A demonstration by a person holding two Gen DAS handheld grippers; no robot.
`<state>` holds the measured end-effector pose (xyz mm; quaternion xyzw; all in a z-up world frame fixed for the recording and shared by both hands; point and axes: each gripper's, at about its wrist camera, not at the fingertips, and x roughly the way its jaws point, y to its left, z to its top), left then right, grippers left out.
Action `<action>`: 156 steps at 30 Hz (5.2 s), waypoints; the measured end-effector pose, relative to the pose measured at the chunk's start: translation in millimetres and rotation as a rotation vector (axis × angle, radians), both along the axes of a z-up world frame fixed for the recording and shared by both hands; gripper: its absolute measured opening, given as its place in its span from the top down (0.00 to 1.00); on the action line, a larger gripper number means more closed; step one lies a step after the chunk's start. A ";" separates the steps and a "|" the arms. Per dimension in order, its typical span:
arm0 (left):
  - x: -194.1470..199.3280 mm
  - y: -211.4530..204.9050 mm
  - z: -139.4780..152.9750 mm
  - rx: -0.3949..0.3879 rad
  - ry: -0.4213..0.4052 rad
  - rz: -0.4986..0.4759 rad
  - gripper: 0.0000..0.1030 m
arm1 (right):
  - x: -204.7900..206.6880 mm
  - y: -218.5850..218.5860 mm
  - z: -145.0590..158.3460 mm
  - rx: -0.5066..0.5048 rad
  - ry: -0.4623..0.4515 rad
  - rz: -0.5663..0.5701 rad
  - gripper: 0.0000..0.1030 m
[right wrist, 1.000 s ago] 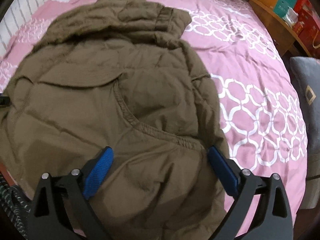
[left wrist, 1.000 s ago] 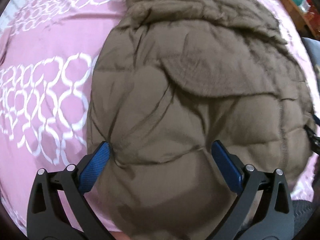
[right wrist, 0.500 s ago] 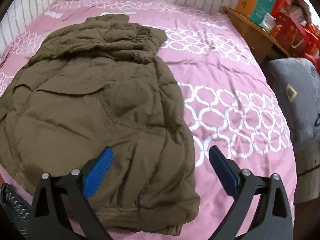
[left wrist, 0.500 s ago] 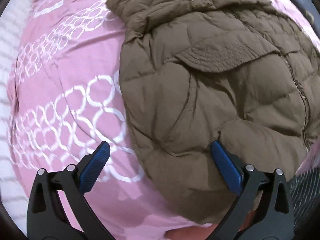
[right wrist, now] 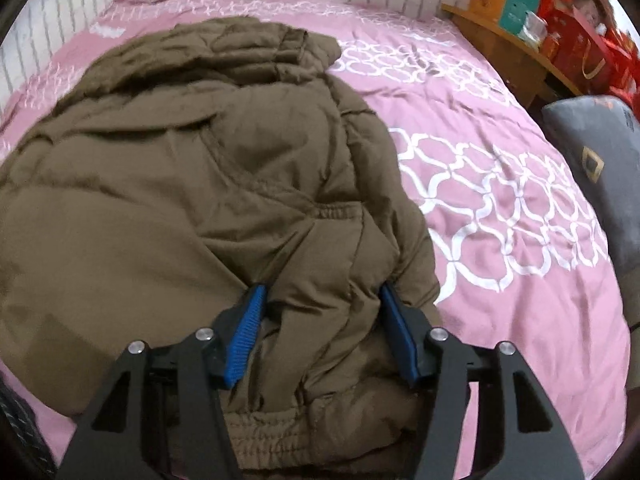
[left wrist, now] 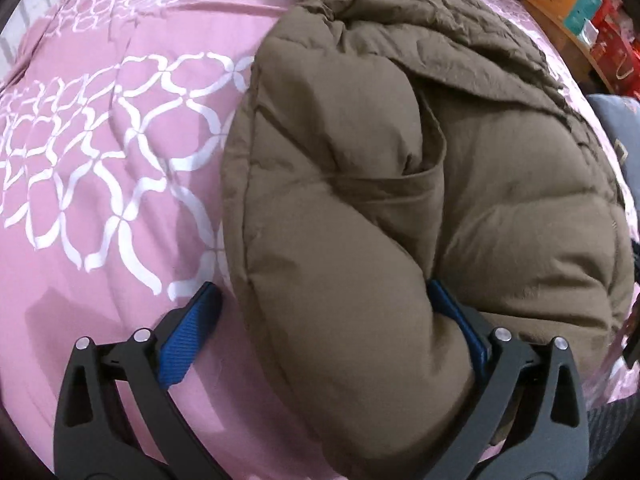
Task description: Fold large clothes
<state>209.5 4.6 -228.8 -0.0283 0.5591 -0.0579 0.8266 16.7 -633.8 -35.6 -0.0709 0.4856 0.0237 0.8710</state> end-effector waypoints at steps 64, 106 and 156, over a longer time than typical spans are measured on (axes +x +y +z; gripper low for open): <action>52.4 -50.1 90.8 0.110 0.021 -0.219 0.82 | 44.2 19.7 97.6 0.197 -0.017 0.140 0.77; 44.5 -23.3 153.4 -0.109 -0.058 -0.103 0.89 | 14.9 27.6 151.8 0.264 -0.208 -0.038 0.80; 211.8 47.7 134.3 -0.063 -0.135 0.144 0.79 | 188.9 17.3 79.0 0.292 -0.161 -0.204 0.77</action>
